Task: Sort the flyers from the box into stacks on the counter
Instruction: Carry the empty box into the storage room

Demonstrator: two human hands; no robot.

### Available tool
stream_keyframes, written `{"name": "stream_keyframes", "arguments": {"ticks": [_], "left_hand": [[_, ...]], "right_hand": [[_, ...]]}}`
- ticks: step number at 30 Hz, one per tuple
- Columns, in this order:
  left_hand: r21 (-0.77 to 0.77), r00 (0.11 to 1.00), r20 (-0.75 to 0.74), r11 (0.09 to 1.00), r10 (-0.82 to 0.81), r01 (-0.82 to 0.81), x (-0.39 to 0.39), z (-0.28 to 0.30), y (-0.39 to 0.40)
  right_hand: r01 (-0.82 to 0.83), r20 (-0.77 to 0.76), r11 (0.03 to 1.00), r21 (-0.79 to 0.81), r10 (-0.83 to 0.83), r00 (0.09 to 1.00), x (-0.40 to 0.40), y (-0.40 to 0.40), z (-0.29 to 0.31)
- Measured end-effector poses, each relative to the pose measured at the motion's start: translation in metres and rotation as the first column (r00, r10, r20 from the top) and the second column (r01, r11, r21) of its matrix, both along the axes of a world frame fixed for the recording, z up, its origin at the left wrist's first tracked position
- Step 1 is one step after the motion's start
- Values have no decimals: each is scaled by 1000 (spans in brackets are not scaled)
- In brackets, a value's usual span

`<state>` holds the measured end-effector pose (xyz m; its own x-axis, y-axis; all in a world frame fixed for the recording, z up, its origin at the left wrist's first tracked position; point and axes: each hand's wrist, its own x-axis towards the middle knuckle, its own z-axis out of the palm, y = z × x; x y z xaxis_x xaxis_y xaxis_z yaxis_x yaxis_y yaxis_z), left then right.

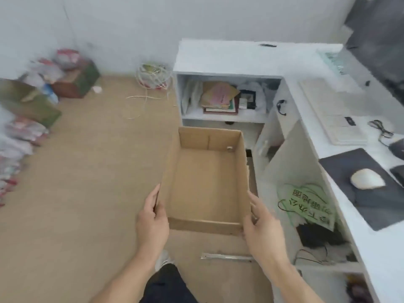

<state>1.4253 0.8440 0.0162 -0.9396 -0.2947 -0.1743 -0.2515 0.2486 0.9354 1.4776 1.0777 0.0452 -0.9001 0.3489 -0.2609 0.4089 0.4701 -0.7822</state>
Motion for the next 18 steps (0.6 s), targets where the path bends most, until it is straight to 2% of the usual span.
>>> {"name": "stream_keyframes", "arguments": {"ticks": [7,12,18], "left_hand": [[-59,957,82,960,277,-273,-72,-39,-193],[-181,934,148,937,326,-299,-140,-53,-303],[-248,914,197,920,356,-304,-246,-52,-367]], "right_hand": [[-338,82,941,17,336,938,-152,-186,-34],[-436,132,900,-22,435,891,-249,-290,-39],[-523,157,852,-13,518,841,-369,-360,-51]]}}
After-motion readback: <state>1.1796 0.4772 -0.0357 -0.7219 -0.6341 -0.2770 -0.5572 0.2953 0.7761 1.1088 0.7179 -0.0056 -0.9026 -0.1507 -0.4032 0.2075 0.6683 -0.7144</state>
